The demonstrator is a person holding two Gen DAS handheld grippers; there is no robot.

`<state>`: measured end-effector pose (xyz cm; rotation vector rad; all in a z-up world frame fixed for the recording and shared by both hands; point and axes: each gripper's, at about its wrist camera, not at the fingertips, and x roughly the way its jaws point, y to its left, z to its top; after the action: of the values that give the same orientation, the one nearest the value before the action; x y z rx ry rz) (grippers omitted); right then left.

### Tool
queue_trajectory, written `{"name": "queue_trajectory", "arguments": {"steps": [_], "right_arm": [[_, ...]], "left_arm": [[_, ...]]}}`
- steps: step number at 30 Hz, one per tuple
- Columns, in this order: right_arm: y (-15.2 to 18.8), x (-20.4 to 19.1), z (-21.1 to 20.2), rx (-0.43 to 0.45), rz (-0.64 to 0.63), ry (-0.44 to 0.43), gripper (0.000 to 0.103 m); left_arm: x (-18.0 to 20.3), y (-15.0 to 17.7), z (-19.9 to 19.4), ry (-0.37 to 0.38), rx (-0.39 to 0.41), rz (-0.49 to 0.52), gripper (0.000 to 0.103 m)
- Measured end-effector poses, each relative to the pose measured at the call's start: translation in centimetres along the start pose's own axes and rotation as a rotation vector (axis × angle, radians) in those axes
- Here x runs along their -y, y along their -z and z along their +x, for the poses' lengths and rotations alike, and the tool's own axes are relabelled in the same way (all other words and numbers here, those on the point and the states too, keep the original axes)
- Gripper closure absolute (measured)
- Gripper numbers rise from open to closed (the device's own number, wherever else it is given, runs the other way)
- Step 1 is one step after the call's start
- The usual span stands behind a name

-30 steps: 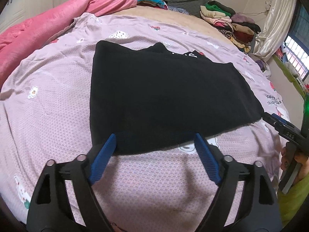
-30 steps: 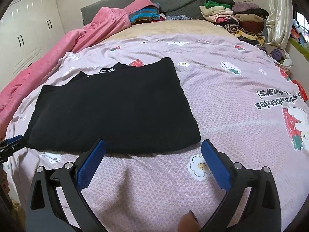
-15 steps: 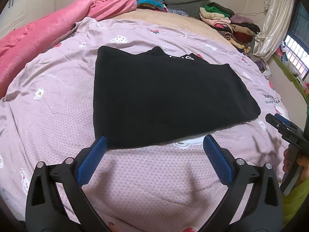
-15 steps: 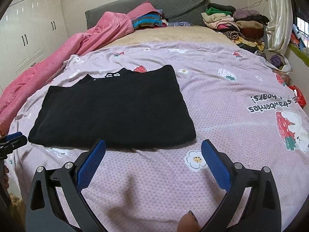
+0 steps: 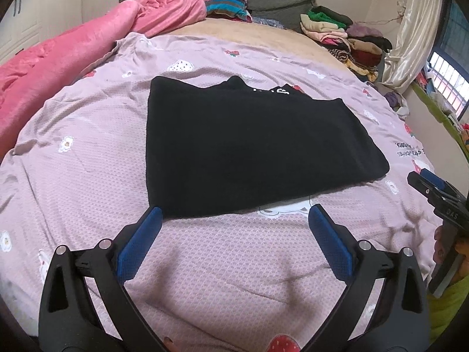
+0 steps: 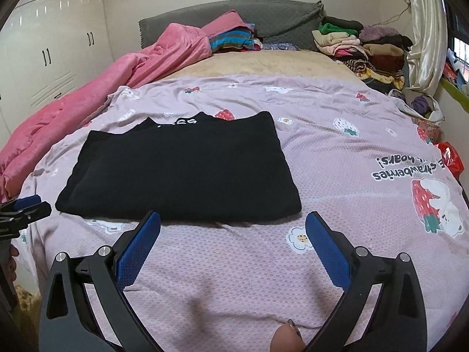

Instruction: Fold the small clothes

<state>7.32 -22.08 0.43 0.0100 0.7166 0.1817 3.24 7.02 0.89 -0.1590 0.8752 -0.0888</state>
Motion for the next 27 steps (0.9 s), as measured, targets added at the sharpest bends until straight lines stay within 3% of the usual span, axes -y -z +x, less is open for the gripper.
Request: {"name": "queue_trajectory", "arguments": {"steps": [27], "right_arm": [[-0.3,-8.3,-0.9,0.008,-0.138,-0.112,0.004]], "left_arm": [[-3.8,0.1,-2.7,-0.050,0.051,-0.057,0.010]]}}
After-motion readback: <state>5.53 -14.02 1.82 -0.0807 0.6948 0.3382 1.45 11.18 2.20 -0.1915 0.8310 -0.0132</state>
